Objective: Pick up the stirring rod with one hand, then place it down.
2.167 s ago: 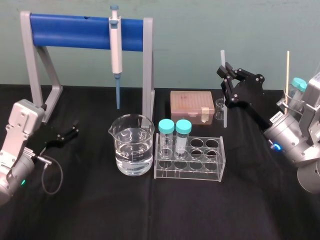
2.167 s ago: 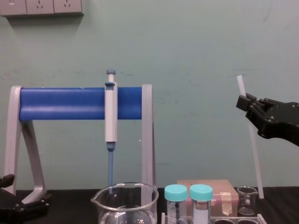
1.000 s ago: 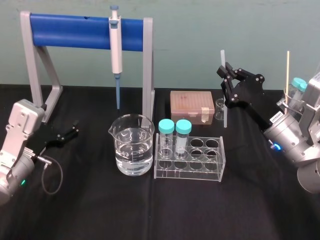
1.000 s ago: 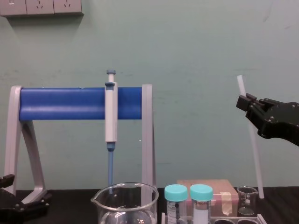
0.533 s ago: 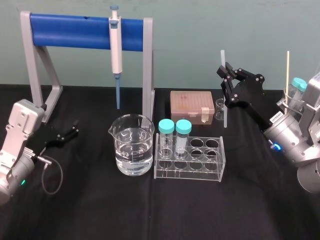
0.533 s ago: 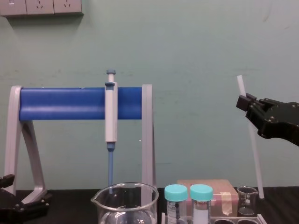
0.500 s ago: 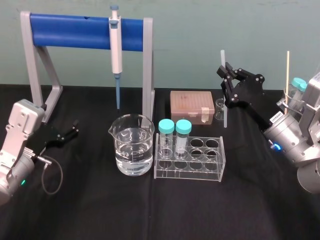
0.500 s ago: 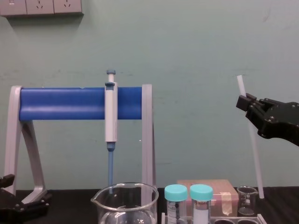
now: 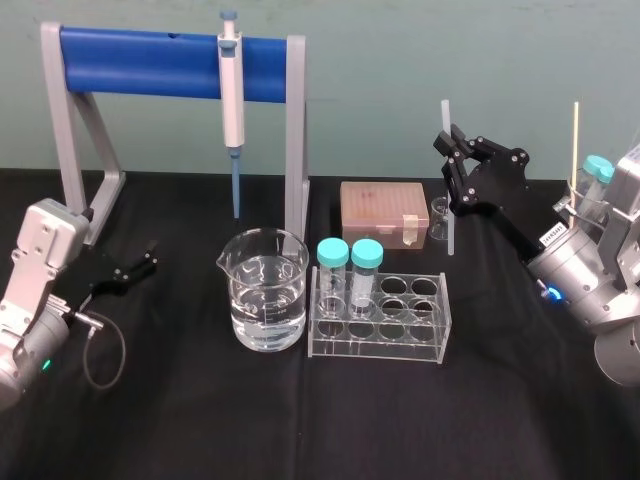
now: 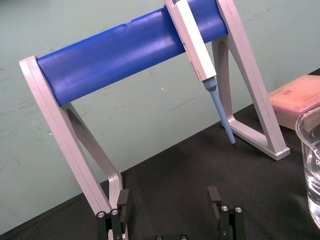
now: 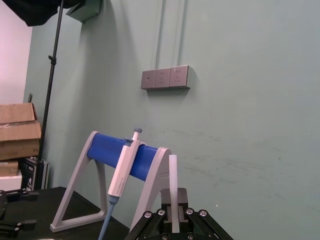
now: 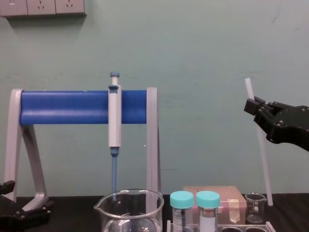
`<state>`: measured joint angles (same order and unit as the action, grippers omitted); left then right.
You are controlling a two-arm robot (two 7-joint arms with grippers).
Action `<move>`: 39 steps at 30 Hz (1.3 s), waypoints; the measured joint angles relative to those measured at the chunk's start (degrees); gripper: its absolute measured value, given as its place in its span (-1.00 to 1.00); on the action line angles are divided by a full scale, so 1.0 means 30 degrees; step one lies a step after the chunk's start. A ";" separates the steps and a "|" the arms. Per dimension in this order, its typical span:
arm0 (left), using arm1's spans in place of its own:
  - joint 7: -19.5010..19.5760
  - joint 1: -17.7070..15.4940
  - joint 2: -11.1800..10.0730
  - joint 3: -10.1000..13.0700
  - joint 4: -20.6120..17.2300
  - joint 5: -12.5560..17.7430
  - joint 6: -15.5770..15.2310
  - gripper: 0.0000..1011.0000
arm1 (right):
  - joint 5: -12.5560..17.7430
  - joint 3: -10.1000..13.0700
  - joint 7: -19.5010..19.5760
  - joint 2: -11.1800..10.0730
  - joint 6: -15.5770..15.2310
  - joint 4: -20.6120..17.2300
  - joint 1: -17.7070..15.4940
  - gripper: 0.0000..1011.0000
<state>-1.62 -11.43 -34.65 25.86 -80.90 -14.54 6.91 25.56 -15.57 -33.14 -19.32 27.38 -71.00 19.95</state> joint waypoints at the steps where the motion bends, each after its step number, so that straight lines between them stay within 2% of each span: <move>1: 0.0000 0.0001 0.0000 0.0001 0.0000 0.0000 0.0000 0.98 | 0.0000 0.0001 0.0000 0.0000 0.0000 0.0000 0.0000 -0.86; 26: 0.0000 0.0001 0.0000 0.0000 0.0001 0.0000 -0.0001 0.98 | -0.0207 0.0055 -0.0065 0.0025 -0.0051 -0.0001 0.0021 -0.86; 39: 0.0000 0.0000 0.0000 0.0001 0.0001 0.0000 -0.0001 0.98 | 0.0262 0.0081 -0.1129 0.0473 -0.0255 0.0375 0.0401 -0.86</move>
<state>-1.62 -11.43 -34.65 25.86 -80.90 -14.54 6.91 26.34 -15.33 -36.53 -17.90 26.62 -69.87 21.15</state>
